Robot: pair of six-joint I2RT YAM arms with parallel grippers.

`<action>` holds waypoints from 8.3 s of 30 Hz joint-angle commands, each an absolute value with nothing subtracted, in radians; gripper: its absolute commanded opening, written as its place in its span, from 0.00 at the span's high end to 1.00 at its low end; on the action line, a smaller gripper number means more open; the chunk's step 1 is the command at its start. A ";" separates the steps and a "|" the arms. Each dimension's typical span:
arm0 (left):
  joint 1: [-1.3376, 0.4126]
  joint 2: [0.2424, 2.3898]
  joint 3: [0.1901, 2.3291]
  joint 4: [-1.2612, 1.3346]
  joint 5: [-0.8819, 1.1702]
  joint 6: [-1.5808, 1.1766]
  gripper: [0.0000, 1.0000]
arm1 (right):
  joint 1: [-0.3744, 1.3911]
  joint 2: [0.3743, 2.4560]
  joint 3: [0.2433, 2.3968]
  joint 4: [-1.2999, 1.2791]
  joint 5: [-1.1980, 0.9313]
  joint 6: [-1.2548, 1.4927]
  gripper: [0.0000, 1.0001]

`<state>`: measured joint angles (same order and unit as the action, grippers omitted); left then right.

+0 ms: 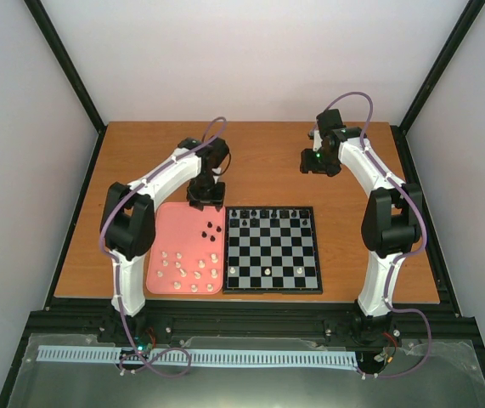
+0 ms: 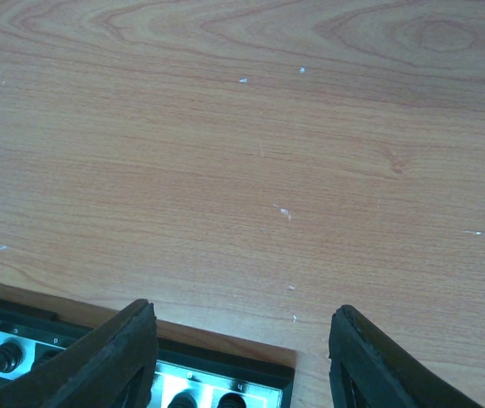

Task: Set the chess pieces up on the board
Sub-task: Pick up the chess piece from the storage box, then place the chess piece on the chessboard, then pick up the chess piece from the storage box.

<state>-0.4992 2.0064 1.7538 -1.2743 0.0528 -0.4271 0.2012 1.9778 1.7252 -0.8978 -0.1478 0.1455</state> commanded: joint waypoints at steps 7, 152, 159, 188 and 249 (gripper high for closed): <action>-0.462 2.000 1.635 -1.169 0.107 -0.438 0.53 | 0.192 1.942 1.719 -0.895 -0.146 0.137 0.44; -0.778 2.469 2.280 -1.335 0.117 -0.438 0.85 | 0.192 1.971 1.746 -0.908 -0.120 0.137 0.44; -0.775 2.474 2.287 -1.332 0.112 -0.440 0.85 | 0.191 1.971 1.747 -0.909 -0.119 0.137 0.44; -0.755 2.486 2.293 -1.312 0.169 -0.443 0.85 | 0.192 1.981 1.751 -0.911 -0.130 0.136 0.44; -0.098 1.465 1.341 -1.116 0.035 -0.519 0.13 | 0.727 2.076 2.041 -1.065 -0.157 0.188 0.45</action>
<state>-0.1337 1.5036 1.3903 -1.1397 0.0307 -0.5125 0.6209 1.9965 2.0541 -1.0138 -0.1184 0.1505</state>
